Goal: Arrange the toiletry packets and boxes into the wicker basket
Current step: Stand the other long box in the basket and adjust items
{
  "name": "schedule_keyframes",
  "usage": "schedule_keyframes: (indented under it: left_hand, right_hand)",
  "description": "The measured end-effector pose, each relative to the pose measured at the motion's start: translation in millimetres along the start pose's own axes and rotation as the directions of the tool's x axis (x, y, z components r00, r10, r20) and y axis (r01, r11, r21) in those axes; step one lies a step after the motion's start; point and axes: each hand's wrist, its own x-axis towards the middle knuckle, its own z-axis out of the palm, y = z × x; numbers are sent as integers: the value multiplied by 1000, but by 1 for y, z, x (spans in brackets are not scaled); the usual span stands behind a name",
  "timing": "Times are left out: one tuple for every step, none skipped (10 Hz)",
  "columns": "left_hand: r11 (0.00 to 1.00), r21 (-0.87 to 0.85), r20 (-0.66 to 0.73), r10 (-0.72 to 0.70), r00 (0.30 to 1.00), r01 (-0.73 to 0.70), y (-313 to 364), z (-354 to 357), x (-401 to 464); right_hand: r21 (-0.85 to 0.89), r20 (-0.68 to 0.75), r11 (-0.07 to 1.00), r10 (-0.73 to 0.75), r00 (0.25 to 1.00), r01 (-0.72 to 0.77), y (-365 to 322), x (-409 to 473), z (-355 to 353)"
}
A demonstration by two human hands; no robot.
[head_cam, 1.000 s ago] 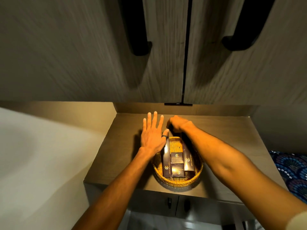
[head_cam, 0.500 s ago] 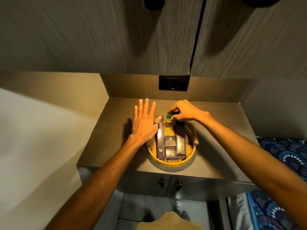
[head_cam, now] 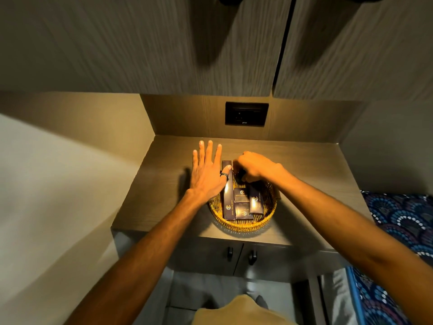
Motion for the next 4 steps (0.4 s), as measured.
schedule_keyframes:
  left_hand:
    - [1000, -3, 2, 5, 1000, -5, 0, 0, 2]
    - [1000, -7, 5, 2, 1000, -2, 0, 0, 4]
    - [1000, -6, -20, 23, 1000, -23, 1, -3, 2]
    - [1000, 12, -73, 21, 997, -20, 2, -2, 2]
  right_hand:
    - [18, 6, 1000, 9, 1000, -9, -2, 3, 3]
    - [112, 20, 993, 43, 999, -45, 8, 1, -2]
    - [293, -200, 953, 139, 970, -76, 30, -12, -16]
    - [254, -331, 943, 292, 897, -213, 32, -17, -8]
